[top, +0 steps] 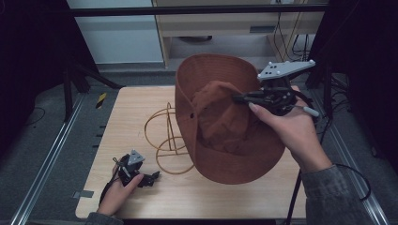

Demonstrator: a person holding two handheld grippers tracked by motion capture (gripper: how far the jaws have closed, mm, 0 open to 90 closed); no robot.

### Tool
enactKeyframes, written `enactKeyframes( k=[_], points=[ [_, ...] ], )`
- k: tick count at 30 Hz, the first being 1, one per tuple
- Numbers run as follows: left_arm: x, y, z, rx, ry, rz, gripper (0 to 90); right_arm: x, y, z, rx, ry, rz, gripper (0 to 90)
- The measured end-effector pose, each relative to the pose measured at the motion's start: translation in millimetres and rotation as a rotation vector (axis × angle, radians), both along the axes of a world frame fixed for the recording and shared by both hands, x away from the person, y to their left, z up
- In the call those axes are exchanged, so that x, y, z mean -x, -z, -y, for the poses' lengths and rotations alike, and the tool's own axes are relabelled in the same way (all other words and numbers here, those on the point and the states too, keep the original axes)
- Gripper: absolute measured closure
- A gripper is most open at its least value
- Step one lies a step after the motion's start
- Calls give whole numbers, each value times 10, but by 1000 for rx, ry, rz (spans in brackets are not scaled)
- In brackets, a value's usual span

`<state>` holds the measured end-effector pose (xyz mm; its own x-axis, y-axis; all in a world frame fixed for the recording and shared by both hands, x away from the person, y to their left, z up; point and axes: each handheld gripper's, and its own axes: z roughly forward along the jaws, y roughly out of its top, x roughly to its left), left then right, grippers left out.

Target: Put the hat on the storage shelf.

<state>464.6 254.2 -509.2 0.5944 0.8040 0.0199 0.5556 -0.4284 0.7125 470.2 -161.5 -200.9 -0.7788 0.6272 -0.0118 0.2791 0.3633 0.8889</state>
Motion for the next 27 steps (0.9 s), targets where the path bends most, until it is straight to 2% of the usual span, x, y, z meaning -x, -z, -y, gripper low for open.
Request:
enactKeyframes(
  k=[8,16,27],
  points=[
    [0,-1,0,0,0,-2,0,-94,11,-284,-28,-26,6,892],
    [0,-3,-2,0,2,-4,0,-137,44,-415,-54,-42,3,892],
    [-1,-4,-1,0,3,-6,0,-253,-6,-604,-39,-42,5,891]
  ],
)
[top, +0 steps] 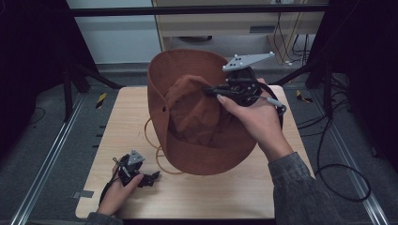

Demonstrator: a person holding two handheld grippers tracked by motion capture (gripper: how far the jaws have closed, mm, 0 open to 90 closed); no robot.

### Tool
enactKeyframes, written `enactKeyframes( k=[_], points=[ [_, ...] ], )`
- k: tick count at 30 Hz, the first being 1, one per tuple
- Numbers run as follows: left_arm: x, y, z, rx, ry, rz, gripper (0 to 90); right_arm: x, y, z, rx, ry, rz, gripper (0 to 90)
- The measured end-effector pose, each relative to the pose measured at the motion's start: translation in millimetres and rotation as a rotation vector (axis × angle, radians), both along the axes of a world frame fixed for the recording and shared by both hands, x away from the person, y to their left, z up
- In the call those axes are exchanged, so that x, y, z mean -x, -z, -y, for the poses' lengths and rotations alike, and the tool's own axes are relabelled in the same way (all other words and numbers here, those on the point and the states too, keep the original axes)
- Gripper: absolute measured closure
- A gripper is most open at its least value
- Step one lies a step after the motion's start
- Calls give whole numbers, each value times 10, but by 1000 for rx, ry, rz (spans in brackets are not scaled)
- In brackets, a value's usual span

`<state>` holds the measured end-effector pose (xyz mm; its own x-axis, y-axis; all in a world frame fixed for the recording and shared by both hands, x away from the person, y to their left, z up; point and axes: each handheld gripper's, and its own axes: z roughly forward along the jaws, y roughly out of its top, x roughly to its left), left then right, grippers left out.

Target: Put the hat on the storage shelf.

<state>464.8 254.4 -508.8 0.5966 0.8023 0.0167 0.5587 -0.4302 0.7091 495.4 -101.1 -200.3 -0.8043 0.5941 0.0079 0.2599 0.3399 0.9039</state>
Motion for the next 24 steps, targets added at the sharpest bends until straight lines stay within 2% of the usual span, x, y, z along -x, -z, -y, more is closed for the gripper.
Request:
enactKeyframes(
  k=[14,24],
  points=[
    [-2,1,1,2,3,-1,0,-216,1,-321,13,-2,-17,891],
    [-2,1,2,2,4,-1,0,-219,-17,-376,14,-9,-18,891]
  ],
)
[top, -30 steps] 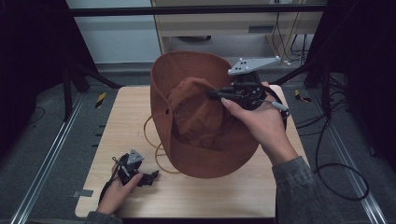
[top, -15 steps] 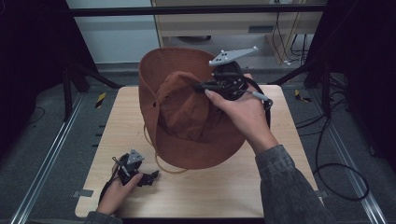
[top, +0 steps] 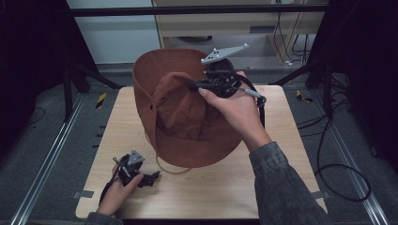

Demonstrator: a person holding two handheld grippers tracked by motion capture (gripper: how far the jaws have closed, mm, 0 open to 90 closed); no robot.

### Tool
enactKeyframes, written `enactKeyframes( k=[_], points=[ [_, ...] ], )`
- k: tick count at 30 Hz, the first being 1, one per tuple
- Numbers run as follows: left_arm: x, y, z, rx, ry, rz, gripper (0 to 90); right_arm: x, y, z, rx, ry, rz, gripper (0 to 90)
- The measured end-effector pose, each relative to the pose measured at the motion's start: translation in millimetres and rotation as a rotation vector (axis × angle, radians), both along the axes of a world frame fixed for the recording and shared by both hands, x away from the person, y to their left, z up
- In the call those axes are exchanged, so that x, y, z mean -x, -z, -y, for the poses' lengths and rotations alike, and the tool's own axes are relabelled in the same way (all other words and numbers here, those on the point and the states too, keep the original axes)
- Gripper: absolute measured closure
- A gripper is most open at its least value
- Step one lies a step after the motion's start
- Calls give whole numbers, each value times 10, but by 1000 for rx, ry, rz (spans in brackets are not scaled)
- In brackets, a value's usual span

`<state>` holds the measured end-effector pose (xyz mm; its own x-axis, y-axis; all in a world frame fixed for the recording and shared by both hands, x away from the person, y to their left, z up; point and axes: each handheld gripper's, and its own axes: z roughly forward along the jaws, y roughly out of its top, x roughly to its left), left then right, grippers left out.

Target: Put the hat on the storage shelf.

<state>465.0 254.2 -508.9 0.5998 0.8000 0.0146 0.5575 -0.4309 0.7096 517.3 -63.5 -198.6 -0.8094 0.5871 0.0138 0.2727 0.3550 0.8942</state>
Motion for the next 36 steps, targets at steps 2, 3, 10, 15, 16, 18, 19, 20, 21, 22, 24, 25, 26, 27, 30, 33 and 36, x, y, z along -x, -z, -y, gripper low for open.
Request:
enactKeyframes(
  k=[2,3,10,15,16,18,19,20,21,22,24,25,26,27,30,33,36],
  points=[
    [0,0,0,0,-1,1,0,15,-13,12,0,1,2,891],
    [0,0,0,0,-1,1,0,15,-13,12,0,1,2,891],
    [0,0,0,0,-1,0,0,29,-105,-74,-4,-11,13,891],
    [0,0,0,-1,-1,0,0,-9,-65,-202,9,-22,8,891],
    [0,0,0,-1,-1,0,0,-9,-65,-202,9,-22,8,891],
    [1,-2,0,-2,-2,0,0,-42,-23,-246,16,-24,-3,891],
    [1,-2,0,-2,-2,0,0,-53,-14,-254,15,-25,-6,891],
    [1,-1,0,-3,-2,0,0,-63,-6,-262,16,-26,-6,891],
    [1,-1,1,-3,-2,0,0,-69,-1,-269,16,-26,-9,890],
    [2,-1,1,-3,-3,1,0,-74,4,-276,17,-27,-10,891],
    [2,-1,2,-3,-2,1,0,-80,12,-286,18,-29,-11,890],
    [2,-1,1,-3,-2,1,0,-82,14,-288,18,-30,-11,890],
    [2,-1,2,-3,-1,0,0,-82,16,-291,18,-30,-14,890],
    [2,-1,2,-3,-1,0,0,-84,19,-291,16,-31,-14,890],
    [2,-1,1,-4,-2,1,0,-85,26,-291,17,-32,-17,890],
    [2,-1,2,-3,-2,1,0,-88,29,-292,21,-32,-17,890],
    [2,-1,2,-3,-2,1,0,-100,44,-307,26,-34,-22,890]
  ],
)
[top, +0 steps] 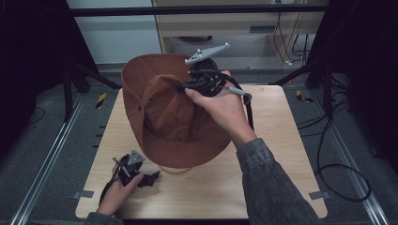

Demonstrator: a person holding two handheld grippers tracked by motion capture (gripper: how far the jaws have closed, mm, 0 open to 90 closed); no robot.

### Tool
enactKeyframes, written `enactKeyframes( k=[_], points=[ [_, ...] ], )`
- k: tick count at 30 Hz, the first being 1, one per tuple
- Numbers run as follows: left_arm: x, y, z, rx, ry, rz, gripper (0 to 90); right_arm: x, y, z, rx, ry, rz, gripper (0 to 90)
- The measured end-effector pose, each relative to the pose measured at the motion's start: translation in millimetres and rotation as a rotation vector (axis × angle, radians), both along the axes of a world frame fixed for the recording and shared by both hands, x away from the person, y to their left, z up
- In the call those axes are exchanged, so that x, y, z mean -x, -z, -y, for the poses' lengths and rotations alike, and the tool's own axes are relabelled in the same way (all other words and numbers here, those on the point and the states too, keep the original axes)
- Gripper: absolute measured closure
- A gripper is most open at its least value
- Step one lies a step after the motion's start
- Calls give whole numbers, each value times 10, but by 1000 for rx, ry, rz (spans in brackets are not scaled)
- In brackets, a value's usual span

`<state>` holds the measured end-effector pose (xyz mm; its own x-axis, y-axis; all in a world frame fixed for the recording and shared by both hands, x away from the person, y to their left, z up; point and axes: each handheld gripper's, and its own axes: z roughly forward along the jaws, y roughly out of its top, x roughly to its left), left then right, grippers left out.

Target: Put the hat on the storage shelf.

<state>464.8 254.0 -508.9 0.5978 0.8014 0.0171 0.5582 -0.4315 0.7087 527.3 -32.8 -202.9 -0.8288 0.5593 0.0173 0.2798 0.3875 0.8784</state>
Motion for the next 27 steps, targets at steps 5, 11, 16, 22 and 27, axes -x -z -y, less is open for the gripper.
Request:
enactKeyframes(
  k=[5,11,16,22,27],
  points=[
    [0,0,0,0,0,0,0,-13,41,-43,8,-7,-9,890],
    [0,0,0,0,0,0,0,-33,131,-110,12,-22,-27,889],
    [0,0,0,0,0,0,0,-40,184,-145,5,-28,-39,889],
    [1,0,2,1,5,0,0,-43,238,-191,0,-38,-54,888],
    [2,0,2,1,5,0,0,-52,276,-221,4,-45,-60,887]
  ],
)
